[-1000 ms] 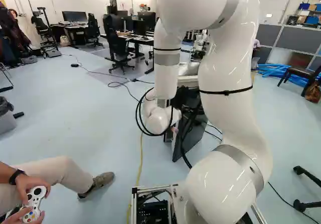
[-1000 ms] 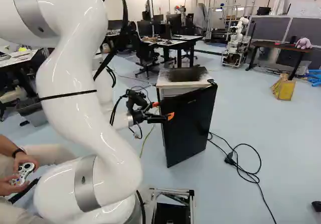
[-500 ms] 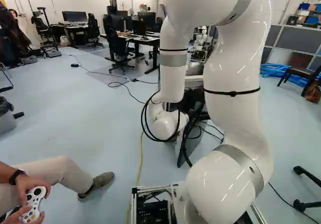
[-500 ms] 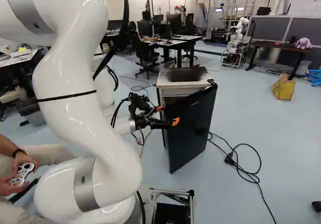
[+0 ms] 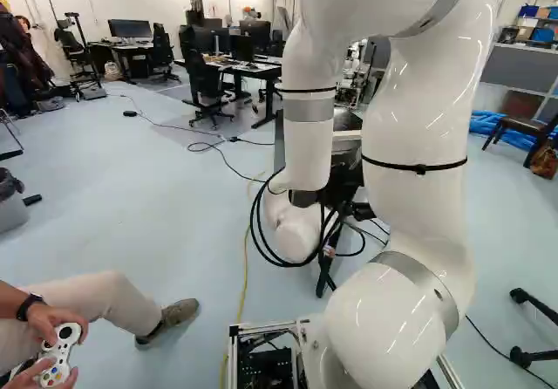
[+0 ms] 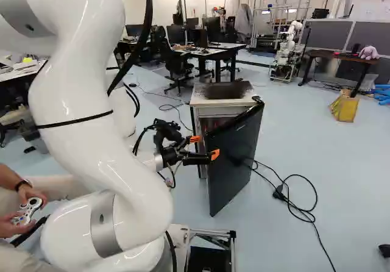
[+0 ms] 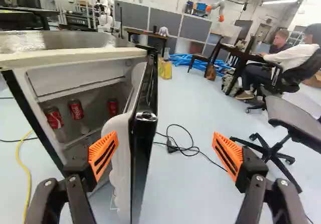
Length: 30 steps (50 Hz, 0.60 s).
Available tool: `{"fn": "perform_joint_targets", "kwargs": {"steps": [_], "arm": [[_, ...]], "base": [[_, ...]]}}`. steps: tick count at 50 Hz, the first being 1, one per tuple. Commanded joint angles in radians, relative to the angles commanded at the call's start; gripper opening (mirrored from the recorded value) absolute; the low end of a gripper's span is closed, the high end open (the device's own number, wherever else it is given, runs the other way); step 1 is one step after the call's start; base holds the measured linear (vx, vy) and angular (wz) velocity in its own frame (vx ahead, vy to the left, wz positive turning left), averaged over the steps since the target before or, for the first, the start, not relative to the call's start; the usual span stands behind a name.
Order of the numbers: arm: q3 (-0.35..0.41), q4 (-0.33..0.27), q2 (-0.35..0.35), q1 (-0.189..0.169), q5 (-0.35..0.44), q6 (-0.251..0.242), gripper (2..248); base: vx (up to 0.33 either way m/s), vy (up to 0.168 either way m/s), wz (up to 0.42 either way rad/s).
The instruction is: Grab a drink from the fridge
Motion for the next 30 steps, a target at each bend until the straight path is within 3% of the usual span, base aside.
{"fn": "perform_joint_targets", "kwargs": {"steps": [10,30], "arm": [[0.018,0.000,0.009,0.039,0.000,0.000,247],[0.016,0.010,0.008,0.036,0.018,0.000,247]], "base": [[0.000,0.000,0.000],[0.000,0.000,0.000]]}}
